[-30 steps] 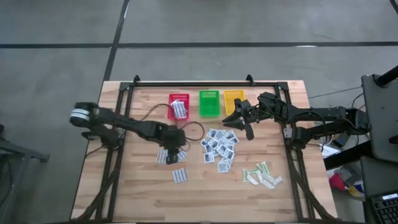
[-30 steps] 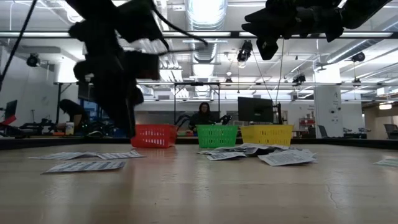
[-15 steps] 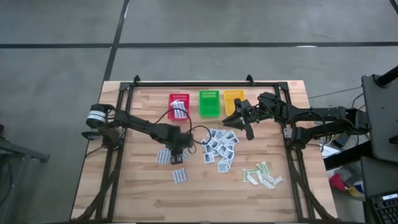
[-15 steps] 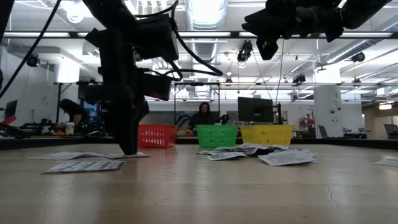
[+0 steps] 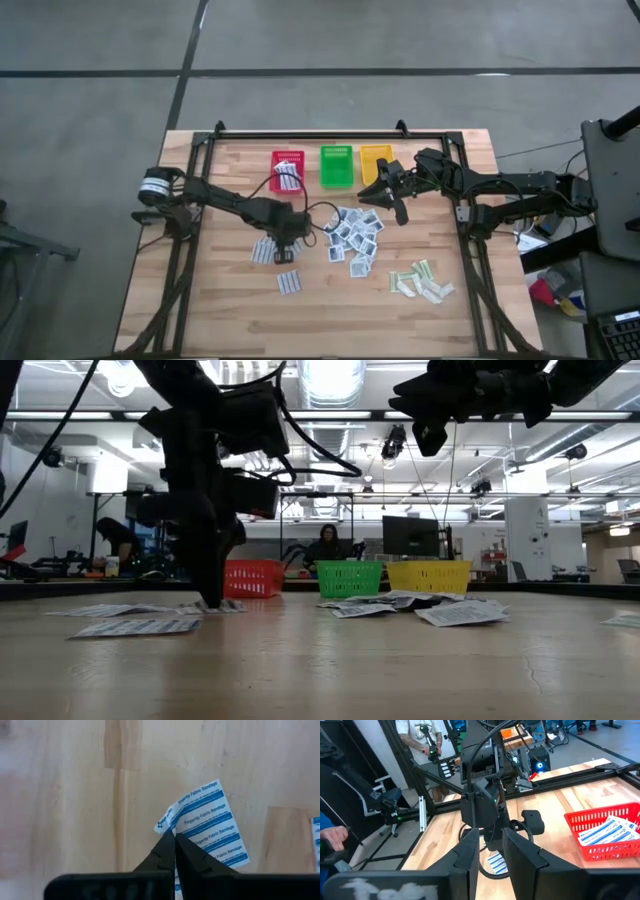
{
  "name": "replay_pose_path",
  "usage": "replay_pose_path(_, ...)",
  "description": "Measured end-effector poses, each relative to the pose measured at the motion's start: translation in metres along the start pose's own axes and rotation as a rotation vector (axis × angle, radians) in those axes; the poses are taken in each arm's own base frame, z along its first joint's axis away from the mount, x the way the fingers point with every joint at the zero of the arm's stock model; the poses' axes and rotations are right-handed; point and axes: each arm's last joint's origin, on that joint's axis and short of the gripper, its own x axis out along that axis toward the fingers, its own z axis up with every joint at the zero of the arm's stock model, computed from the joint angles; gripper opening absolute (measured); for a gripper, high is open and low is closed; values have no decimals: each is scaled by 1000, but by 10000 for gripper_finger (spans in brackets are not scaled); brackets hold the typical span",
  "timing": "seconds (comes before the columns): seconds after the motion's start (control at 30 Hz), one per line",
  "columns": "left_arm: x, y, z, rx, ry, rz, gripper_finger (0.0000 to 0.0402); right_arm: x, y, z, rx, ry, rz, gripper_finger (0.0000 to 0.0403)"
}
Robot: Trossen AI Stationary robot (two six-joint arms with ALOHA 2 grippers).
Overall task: Pick & Place First Aid Supplies
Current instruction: Put the blue bandage into the red basket
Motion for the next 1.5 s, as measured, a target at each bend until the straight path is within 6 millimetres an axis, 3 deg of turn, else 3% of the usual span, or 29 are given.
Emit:
replay_pose_path(0.1, -17, 5, 3, 22, -53, 21, 1, 0, 0, 0, 0, 0, 0, 74)
replay_pose_path(0.3, -76, 24, 3, 58, -254, -59, 0, 0, 0, 0, 0, 0, 0, 68)
replay_pose_path(0.57, -170, 55, -9, 119, -705, -550, 0, 0, 0, 0, -1, 0, 0, 80)
replay_pose_path(0.8, -232, 59, -12, 382, -1039, -887, 0, 0, 0, 0, -4, 0, 0, 87)
replay_pose_path(1.23, -291, 32, -18, 764, -1381, -1027, 0, 0, 0, 0, -30, 0, 0, 68)
replay_pose_path(1.5, -300, 23, -23, 813, -1420, -1085, 0, 0, 0, 0, -29, 0, 0, 78)
